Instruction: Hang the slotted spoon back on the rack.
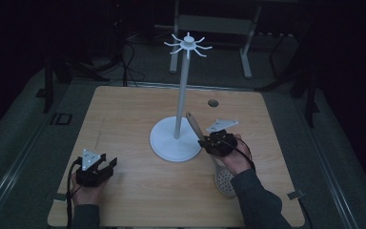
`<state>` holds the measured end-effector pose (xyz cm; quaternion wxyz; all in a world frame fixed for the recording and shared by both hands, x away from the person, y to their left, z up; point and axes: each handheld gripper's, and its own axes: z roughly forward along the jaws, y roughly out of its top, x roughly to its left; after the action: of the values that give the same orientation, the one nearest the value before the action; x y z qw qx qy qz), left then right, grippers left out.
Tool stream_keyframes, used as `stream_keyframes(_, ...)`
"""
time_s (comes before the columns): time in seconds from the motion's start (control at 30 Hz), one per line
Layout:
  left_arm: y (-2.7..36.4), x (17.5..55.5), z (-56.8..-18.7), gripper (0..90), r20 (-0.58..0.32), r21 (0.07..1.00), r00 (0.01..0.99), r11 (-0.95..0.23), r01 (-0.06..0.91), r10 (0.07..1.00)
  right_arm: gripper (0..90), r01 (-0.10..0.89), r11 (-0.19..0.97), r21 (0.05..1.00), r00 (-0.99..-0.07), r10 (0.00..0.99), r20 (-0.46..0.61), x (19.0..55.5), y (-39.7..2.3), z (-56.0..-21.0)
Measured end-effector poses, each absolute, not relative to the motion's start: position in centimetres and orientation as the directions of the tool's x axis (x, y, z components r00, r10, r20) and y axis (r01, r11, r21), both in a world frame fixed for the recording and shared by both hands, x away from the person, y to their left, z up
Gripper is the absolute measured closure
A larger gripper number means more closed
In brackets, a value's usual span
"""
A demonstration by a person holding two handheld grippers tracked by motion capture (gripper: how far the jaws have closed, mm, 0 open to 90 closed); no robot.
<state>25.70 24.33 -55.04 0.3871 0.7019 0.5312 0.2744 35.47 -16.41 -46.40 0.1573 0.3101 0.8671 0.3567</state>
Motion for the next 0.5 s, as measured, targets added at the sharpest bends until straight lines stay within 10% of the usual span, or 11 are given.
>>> stream_keyframes(0.5,24.4,25.7,-55.0,51.4,-0.027,0.839,0.279,-0.13,0.528,0.96,74.2,0.387,0.522,0.76,-0.748,0.66,-0.072,35.6,-16.6,-44.9)
